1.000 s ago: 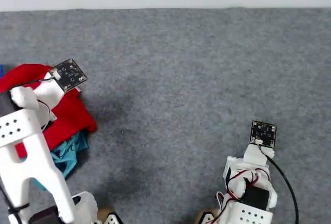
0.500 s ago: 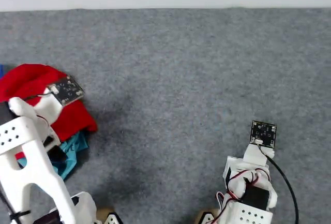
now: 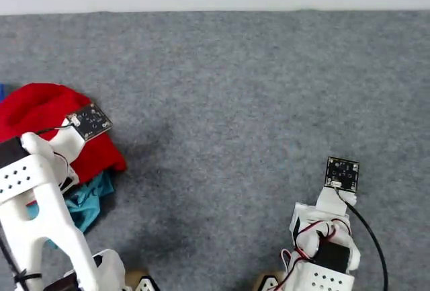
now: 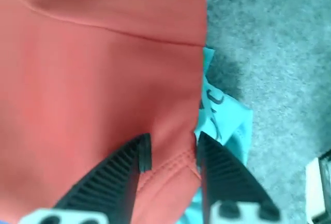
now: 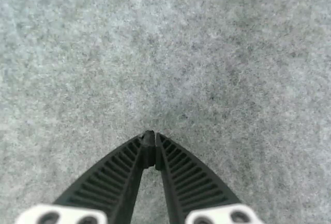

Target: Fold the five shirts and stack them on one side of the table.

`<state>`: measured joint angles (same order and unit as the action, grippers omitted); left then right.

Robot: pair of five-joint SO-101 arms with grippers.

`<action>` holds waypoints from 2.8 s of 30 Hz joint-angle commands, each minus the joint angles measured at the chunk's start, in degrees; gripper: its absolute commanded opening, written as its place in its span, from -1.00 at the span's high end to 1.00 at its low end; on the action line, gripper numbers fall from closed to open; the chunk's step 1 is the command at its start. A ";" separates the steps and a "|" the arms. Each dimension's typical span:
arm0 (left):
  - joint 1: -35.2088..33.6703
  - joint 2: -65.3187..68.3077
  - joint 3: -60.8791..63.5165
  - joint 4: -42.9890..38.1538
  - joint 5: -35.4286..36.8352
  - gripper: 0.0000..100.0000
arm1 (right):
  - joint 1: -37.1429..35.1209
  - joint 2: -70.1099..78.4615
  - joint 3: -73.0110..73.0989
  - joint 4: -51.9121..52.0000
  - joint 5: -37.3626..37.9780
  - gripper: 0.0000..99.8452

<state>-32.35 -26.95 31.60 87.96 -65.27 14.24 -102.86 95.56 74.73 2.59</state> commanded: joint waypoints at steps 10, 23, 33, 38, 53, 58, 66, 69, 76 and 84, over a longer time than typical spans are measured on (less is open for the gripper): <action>0.00 -1.93 -0.75 -1.76 2.90 0.99 | 0.57 -0.84 0.88 0.22 -0.26 0.98; 4.04 -1.49 -36.35 -0.53 28.13 0.99 | 0.57 -0.84 0.88 0.22 -0.26 0.98; 10.90 -1.41 -47.25 -19.52 49.93 0.99 | 0.57 -0.84 0.88 0.22 -0.26 0.98; 18.73 -1.41 -49.01 -31.30 54.86 0.99 | 0.57 -0.84 0.88 0.22 -0.26 0.98; 45.89 2.46 -49.10 -57.41 54.07 0.99 | 0.57 -0.84 0.88 0.22 -0.26 0.98; 47.91 2.20 -49.01 -45.98 51.34 0.99 | 0.57 -0.84 0.88 0.22 -0.26 0.98; 36.57 2.81 -48.48 -12.13 50.99 0.99 | 0.57 -0.84 0.88 0.22 -0.26 0.98; 34.46 2.37 -45.93 -3.78 50.90 0.99 | 0.57 -0.84 0.88 0.22 -0.26 0.98; 33.93 2.29 -43.65 10.20 51.34 0.99 | 0.57 -0.84 0.88 0.22 -0.26 0.98; 30.86 2.20 -39.08 12.57 51.52 0.99 | 0.57 -0.84 0.88 0.22 -0.26 0.98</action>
<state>0.26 -24.22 -8.66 99.30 -13.23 14.24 -102.86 95.56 74.73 2.59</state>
